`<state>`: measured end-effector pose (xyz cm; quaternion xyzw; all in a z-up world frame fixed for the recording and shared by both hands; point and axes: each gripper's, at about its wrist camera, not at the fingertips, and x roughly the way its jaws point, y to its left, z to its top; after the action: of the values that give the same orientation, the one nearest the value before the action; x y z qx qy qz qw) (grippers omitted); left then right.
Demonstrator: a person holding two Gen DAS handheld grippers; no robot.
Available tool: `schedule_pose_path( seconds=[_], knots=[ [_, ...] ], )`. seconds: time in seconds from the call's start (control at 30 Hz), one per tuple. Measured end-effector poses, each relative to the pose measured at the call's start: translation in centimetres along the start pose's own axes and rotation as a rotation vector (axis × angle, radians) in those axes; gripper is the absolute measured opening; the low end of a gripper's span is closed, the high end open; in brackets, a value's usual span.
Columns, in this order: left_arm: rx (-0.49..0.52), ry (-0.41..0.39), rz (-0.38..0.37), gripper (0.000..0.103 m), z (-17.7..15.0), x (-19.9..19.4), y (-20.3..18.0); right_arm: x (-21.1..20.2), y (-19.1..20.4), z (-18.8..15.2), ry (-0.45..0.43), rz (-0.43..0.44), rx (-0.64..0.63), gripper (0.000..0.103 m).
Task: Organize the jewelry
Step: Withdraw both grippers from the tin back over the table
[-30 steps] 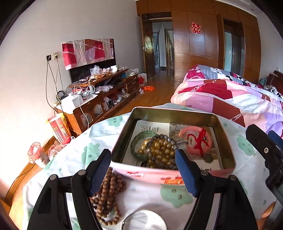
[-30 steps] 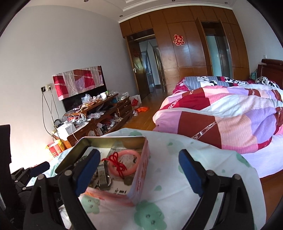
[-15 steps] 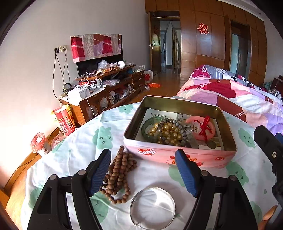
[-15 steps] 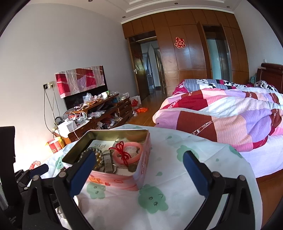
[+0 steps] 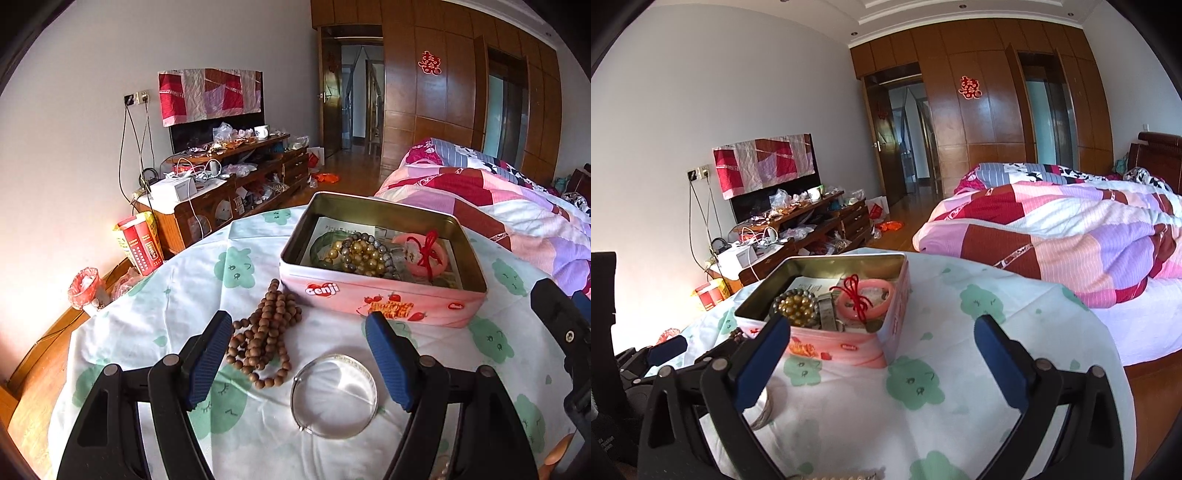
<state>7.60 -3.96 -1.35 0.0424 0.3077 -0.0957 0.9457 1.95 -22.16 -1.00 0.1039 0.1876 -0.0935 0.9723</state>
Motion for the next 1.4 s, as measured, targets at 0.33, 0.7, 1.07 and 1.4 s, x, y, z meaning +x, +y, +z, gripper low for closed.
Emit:
schedule_pose_path(
  seconds=[0.33,0.7,1.07,1.4],
  knots=[
    [-0.027,0.026,-0.051,0.075,-1.7,-1.8,2.7,-1.2,-0.9,-0.6,0.053,0.023,0.057,0.100],
    [-0.093,0.078,-0.115,0.075,-3.4,-2.8,5.9,-1.2,-1.0,-2.9,0.295,0.148,0.060,0.074],
    [-0.054,0.099,-0.140,0.075,-3.8,-3.2,6.0,-1.1,1.0,-5.7,0.523,0.258,0.037,0.053],
    [-0.090,0.102,-0.149,0.075,-3.6,-3.3,6.9,0.1,6.0,-7.0,0.588,0.239,-0.156,0.055]
  ],
)
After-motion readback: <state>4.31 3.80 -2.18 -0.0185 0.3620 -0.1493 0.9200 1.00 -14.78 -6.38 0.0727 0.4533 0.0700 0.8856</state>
